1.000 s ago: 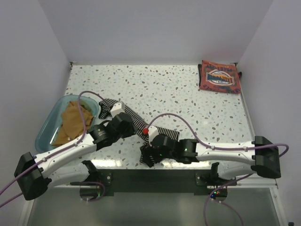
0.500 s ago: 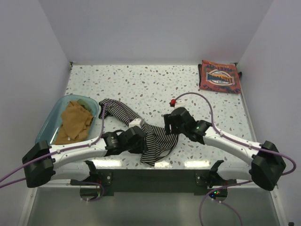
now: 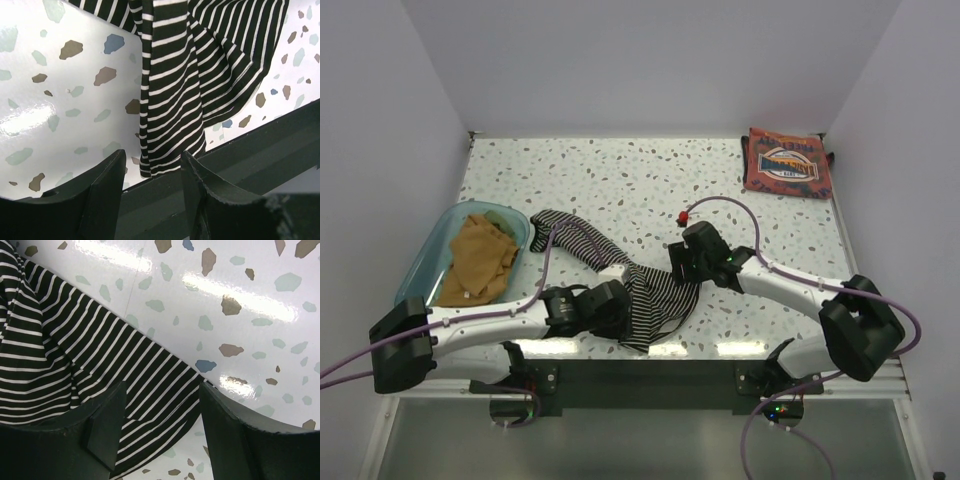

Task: Fold and stack the tank tops
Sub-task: Flatten the tank top out

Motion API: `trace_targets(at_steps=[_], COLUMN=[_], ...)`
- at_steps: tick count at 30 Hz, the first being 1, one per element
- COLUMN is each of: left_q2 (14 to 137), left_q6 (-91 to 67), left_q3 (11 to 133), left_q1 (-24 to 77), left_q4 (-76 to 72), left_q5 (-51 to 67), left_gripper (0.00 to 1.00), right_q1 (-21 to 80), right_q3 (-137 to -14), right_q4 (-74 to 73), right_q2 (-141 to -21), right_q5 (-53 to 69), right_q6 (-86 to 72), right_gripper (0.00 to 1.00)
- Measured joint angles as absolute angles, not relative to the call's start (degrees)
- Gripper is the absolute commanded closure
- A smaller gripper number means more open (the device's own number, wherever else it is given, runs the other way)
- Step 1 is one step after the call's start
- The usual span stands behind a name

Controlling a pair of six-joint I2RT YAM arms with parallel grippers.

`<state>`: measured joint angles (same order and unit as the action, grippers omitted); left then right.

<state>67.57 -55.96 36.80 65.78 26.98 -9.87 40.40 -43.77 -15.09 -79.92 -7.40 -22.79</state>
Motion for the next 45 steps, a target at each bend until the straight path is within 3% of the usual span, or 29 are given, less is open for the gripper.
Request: trace_targets(at_steps=[16, 34, 41, 45], left_q2=[69.9, 70.5, 68.5, 66.7], left_q6=[-56.2, -56.5, -57.5, -58.0], left_q3=[35.4, 34.4, 34.4, 34.4], left_q1=[67.6, 67.6, 67.6, 67.6], left_q4=[24.8, 23.4, 24.4, 25.6], left_q5=[-9.3, -9.1, -9.7, -10.8], left_gripper=[0.55, 0.92, 0.96, 0.99], right_q1=[37.6, 36.6, 36.4, 36.4], right_q3=[-43.8, -40.5, -40.4, -40.3], right_q4=[-13.6, -14.2, -14.4, -14.3], right_q2=[-82.5, -82.5, -83.6, -83.6], right_q5=[-4.9, -6.5, -6.4, -6.5], right_q6=[-21.3, -22.6, -25.1, -26.3], right_gripper=[0.41, 0.43, 0.49, 0.58])
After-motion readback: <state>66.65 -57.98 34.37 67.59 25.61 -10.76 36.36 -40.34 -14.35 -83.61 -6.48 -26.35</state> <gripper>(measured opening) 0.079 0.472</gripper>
